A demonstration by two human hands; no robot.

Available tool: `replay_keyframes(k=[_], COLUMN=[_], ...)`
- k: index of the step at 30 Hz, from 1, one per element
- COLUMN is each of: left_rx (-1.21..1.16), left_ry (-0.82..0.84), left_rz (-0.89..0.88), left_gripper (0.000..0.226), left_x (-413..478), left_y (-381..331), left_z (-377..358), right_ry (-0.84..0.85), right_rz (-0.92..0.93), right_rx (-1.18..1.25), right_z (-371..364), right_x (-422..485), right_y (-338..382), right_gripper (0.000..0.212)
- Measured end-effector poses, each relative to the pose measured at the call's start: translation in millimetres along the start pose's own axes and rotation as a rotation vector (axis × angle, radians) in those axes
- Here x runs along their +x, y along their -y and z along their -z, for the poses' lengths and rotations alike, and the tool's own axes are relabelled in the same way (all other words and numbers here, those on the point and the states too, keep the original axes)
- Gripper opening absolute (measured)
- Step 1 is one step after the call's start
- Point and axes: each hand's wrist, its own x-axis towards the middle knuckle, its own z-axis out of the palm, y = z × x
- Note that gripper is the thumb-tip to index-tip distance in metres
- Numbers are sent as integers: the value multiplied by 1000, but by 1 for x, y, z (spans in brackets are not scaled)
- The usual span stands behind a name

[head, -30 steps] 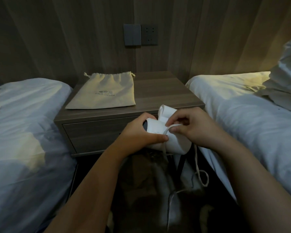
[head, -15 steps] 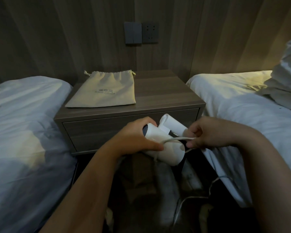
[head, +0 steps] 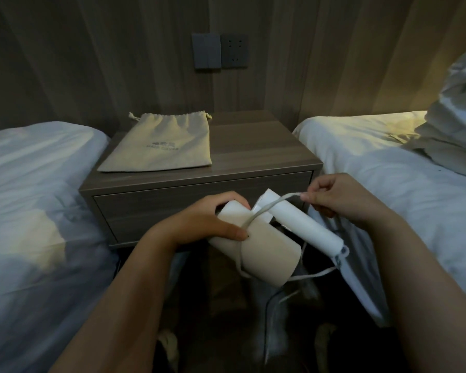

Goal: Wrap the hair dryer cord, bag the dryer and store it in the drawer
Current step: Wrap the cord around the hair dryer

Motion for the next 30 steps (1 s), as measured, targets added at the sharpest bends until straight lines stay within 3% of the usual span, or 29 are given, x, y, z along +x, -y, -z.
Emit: replay_keyframes(k=[3,7,9,11,12,16,22,26,30], left_rx=[-133,-328,-444,-577,-641,-774,-956,-981,-957], left_ry=[-14,-50,-73,-105,-131,-233,-410,-551,-634], left_rz=[-8,-13,-8,25,44,95,162,186,195], left_gripper=[54,57,63,60,56,40,21,9,25], left_x=[0,1,3,6,7,12,18,23,27], left_y=[2,4,6,8,8,6,3,1,-2], left_z=[0,-3,-8,-12,-14,-16,-20,-19,-25], right_ry=[106,80,99,115,111,57,-30,114,323], right_rz=[10,-23,-78,-103,-67,89,21,43,54], right_rx=[271,482,679,840,908,818,758,773,850], right_z=[-1,-1,-8,-17,-23,-40,-59,-66,-70], right_x=[-2,8,14,21,22,16,13,10,1], right_y=[-6,-14,-18,-31,-35,-23,-18,-9,-3], right_gripper=[13,19,10,56,61,17,21,34,25])
